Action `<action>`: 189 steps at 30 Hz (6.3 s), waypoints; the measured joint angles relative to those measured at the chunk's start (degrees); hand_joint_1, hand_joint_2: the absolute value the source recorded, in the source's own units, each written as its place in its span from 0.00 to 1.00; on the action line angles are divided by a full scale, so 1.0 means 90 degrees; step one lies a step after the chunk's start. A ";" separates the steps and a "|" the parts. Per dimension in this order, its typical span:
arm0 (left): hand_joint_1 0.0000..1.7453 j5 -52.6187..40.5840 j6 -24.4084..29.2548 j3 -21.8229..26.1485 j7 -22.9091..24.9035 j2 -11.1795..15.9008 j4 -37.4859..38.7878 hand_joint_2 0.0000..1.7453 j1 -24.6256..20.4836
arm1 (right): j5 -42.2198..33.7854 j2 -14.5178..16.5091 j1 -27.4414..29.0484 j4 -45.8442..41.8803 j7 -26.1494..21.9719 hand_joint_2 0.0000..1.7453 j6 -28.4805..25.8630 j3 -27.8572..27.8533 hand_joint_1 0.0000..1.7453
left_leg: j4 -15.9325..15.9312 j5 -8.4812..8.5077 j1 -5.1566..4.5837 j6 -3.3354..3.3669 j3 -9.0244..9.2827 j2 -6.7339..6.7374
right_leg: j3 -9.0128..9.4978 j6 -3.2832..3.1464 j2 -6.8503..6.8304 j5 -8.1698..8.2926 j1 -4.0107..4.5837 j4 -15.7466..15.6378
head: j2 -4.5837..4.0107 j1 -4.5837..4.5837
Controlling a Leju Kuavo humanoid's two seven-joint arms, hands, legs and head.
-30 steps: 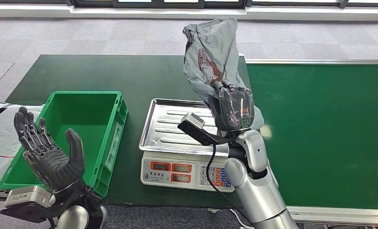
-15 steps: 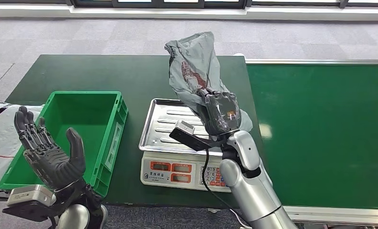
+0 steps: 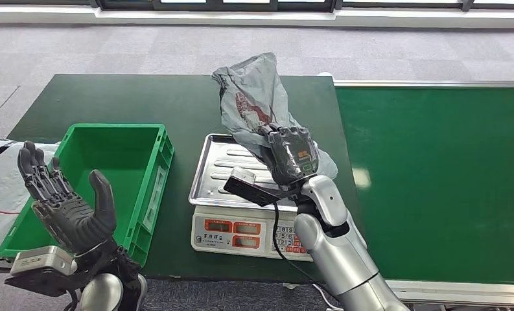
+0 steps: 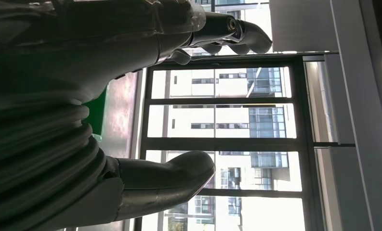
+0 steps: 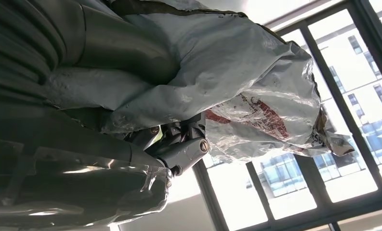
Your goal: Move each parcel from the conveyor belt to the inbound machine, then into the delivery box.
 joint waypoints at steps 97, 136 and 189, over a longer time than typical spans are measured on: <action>0.00 -0.0033 -0.0046 -0.0058 0.0071 0.0002 0.0565 1.00 -0.0226 | -0.0768 -0.0145 0.0783 -0.1070 -0.1306 1.00 -0.1998 0.0088 0.00 | 0.0001 0.0000 0.0000 -0.0001 -0.0001 0.0000 | -0.0002 -0.0001 0.0003 0.0002 -0.0001 0.0000 | 0.0000 0.0000; 0.00 -0.1618 -0.0647 -0.0766 0.1197 -0.0290 0.3777 1.00 -0.2270 | -0.1267 0.0719 0.1845 -0.3745 -0.2753 1.00 -0.3637 -0.1679 0.00 | 0.0003 0.0008 -0.0003 0.0003 0.0003 0.0001 | 0.0002 0.0004 0.0002 0.0017 -0.0004 0.0000 | 0.0001 0.0000; 0.00 -0.3258 -0.1431 -0.0887 0.1717 -0.0379 0.7449 1.00 -0.3693 | -0.0746 0.0729 0.1892 -0.3483 -0.2378 1.00 -0.3637 -0.2395 0.00 | 0.0002 0.0009 -0.0003 0.0003 -0.0007 -0.0003 | -0.0002 0.0004 0.0000 0.0016 -0.0004 0.0000 | 0.0000 0.0000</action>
